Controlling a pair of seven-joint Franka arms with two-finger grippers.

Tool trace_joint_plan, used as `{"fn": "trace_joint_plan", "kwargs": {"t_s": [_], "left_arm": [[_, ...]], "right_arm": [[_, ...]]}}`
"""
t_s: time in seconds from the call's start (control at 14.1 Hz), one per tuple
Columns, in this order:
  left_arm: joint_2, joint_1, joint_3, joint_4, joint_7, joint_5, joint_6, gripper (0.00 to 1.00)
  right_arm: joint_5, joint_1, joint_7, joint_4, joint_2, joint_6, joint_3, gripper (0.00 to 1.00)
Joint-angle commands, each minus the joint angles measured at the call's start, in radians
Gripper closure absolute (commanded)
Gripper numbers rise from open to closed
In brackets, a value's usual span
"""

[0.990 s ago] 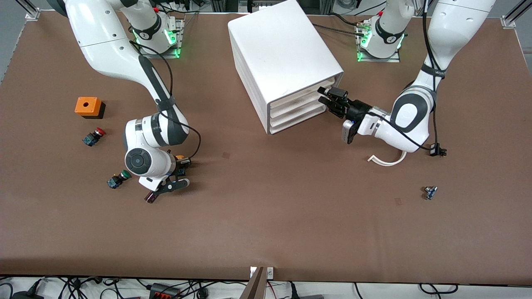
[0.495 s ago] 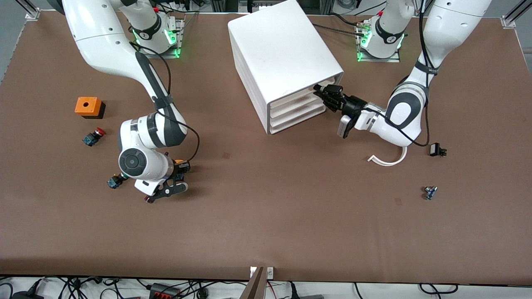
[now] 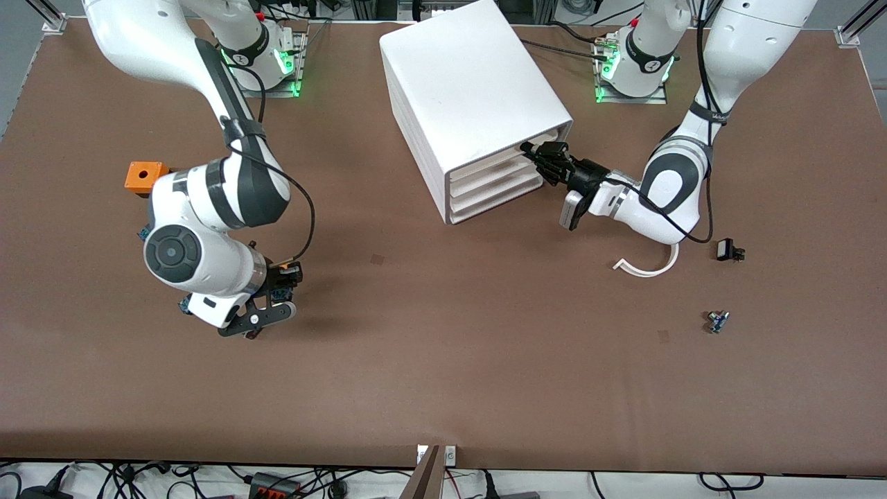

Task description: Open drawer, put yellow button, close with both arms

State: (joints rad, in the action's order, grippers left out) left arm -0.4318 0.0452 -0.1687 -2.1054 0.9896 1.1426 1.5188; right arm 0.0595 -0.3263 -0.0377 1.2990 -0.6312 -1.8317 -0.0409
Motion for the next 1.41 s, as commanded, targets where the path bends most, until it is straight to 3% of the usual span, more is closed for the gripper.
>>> {"fn": "trace_joint_plan", "kwargs": {"t_s": [0.0,0.35,0.57,0.71,0.78,0.85,0.99,1.34], "left_arm": [[-0.065,-0.005,0.017,0.091,-0.020,0.006,0.018,0.99],[-0.231,-0.073,0.018,0.326,-0.045,-0.127,0.018,0.99],[-0.246,-0.074,0.026,0.375,-0.086,-0.133,0.018,0.97],[-0.243,-0.074,0.026,0.403,-0.126,-0.155,0.018,0.78],[-0.239,-0.076,0.026,0.421,-0.150,-0.170,0.018,0.32],[-0.233,-0.091,0.029,0.432,-0.164,-0.181,0.015,0.00],[-0.226,-0.110,0.029,0.496,-0.225,-0.237,-0.027,0.00],[-0.190,-0.149,0.028,0.652,-0.585,-0.384,-0.175,0.00]], "right_arm": [[0.013,-0.028,-0.001,-0.124,-0.007,0.074,-0.004,1.00],[0.019,-0.105,0.002,-0.182,0.054,0.071,-0.007,1.00],[0.066,-0.135,0.002,-0.263,0.050,0.052,-0.004,1.00],[0.077,-0.177,0.004,-0.274,0.045,0.006,-0.004,1.00],[0.077,-0.197,0.004,-0.274,0.045,-0.017,-0.004,1.00],[0.077,-0.223,0.012,-0.274,0.045,-0.035,-0.005,1.00],[0.077,-0.275,0.092,-0.274,0.042,-0.075,-0.005,1.00],[0.072,-0.370,0.220,-0.277,0.027,-0.145,-0.008,1.00]]}}
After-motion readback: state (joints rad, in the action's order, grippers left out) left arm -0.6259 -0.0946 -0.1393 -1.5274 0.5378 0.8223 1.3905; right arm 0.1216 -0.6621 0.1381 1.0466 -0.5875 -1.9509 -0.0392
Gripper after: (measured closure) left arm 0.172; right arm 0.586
